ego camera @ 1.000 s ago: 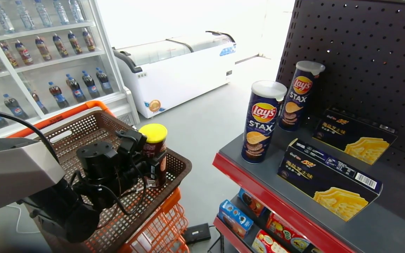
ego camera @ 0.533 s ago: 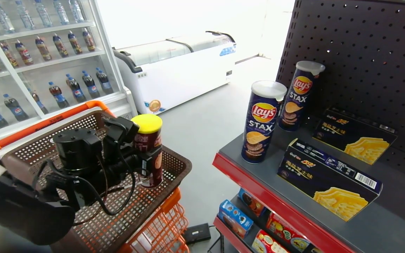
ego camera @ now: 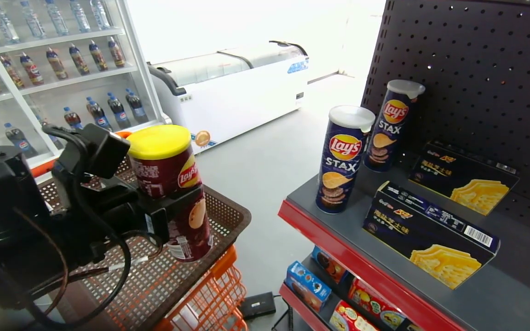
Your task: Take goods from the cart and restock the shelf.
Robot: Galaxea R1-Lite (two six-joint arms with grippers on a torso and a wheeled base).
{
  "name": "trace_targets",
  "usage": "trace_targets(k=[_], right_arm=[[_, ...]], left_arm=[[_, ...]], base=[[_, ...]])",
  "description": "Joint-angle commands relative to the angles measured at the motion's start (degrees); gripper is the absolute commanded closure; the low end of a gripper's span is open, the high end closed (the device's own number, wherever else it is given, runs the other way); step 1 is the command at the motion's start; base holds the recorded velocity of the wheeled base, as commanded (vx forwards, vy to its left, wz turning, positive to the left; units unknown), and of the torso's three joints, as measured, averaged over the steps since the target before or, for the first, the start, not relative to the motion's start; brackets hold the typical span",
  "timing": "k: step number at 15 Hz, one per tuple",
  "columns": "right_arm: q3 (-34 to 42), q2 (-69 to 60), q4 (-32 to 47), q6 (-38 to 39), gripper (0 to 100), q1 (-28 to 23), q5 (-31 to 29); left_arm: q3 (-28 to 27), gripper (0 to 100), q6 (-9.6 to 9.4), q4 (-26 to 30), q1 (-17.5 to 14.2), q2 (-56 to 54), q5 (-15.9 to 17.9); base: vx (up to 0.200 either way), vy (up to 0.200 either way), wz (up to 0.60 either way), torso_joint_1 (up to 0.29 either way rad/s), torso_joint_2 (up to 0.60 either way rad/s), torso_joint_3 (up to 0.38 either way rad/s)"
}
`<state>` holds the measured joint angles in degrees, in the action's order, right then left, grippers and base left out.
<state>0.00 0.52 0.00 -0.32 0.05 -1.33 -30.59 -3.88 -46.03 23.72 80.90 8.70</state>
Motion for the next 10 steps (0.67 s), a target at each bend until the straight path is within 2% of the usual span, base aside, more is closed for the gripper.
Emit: trace_targets(k=[1, 2, 3, 4, 5, 6, 7, 10], right_arm=[[0.0, 0.0, 0.0, 0.0, 0, 0.0, 0.0], [0.0, 0.0, 0.0, 0.0, 0, 0.0, 0.0], [0.0, 0.0, 0.0, 0.0, 0, 0.0, 0.0], [0.0, 0.0, 0.0, 0.0, 0, 0.0, 0.0], [0.0, 0.0, 0.0, 0.0, 0, 0.0, 0.0], [0.0, 0.0, 0.0, 0.0, 0, 0.0, 0.0], [0.0, 0.0, 0.0, 0.0, 0, 0.0, 0.0], [0.0, 0.0, 0.0, 0.0, 0, 0.0, 0.0]], left_arm=[[1.9, 100, 0.10, 0.8, 3.2, -5.9, -0.1], [1.9, 100, 0.10, 0.8, 3.2, -5.9, -0.1], [2.5, 100, 0.36, 3.6, 5.8, -7.9, -0.1], [2.2, 100, 1.06, 3.6, 6.0, -7.8, -0.1], [1.3, 100, 2.73, 3.7, 7.0, -7.7, -0.1], [1.3, 100, 2.73, 3.7, 7.0, -7.7, -0.1], [1.0, 100, 2.82, 3.2, 10.7, -6.5, 0.0], [2.9, 100, 4.14, 3.1, 11.0, -6.7, 2.3]], base=[[0.000, 0.000, 0.00, 0.000, 0.00, 0.000], [0.000, 0.000, 0.00, 0.000, 0.00, 0.000], [0.000, 0.000, 0.00, 0.000, 0.00, 0.000], [0.000, 0.000, 0.00, 0.000, 0.00, 0.000], [0.000, 0.000, 0.00, 0.000, 0.00, 0.000], [0.000, 0.000, 0.00, 0.000, 0.00, 0.000], [0.000, 0.000, 0.00, 0.000, 0.00, 0.000], [0.000, 0.000, 0.00, 0.000, 0.00, 0.000]])
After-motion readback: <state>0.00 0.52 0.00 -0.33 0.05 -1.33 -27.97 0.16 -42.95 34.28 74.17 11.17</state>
